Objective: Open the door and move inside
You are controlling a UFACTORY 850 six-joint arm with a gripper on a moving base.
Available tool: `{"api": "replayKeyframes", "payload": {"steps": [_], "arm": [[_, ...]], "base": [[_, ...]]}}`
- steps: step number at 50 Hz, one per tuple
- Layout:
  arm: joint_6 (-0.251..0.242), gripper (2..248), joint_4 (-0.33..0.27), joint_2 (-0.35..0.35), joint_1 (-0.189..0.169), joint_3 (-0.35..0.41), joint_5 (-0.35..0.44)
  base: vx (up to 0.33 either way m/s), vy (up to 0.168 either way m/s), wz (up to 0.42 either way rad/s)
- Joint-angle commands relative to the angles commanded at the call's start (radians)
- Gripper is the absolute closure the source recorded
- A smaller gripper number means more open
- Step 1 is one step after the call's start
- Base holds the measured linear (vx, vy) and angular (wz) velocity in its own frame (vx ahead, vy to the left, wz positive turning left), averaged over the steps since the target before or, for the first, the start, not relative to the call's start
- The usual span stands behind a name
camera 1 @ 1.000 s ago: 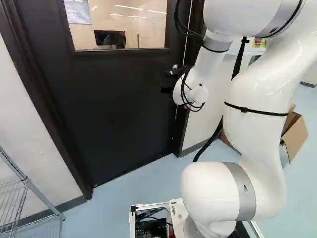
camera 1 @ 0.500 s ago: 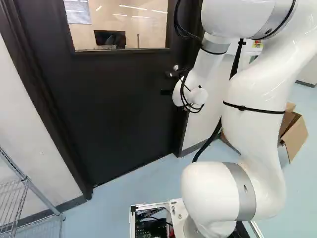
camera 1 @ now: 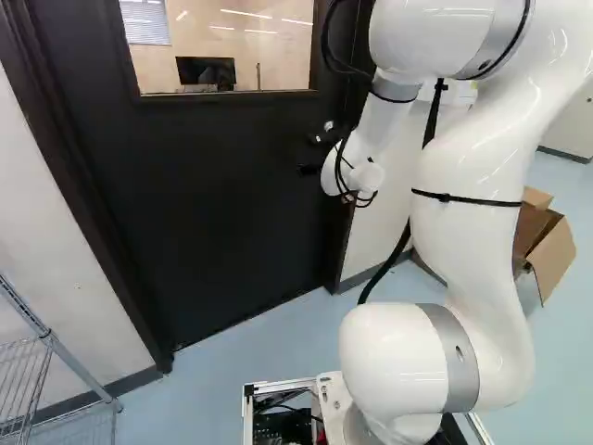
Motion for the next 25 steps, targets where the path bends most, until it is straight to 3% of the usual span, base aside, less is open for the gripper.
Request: {"api": "replayKeyframes", "payload": {"steps": [25], "arm": [[0.000, 3, -0.032, -0.066, 0.023, -0.083, 0.000]], "base": [[0.000, 0.000, 0.000]]}}
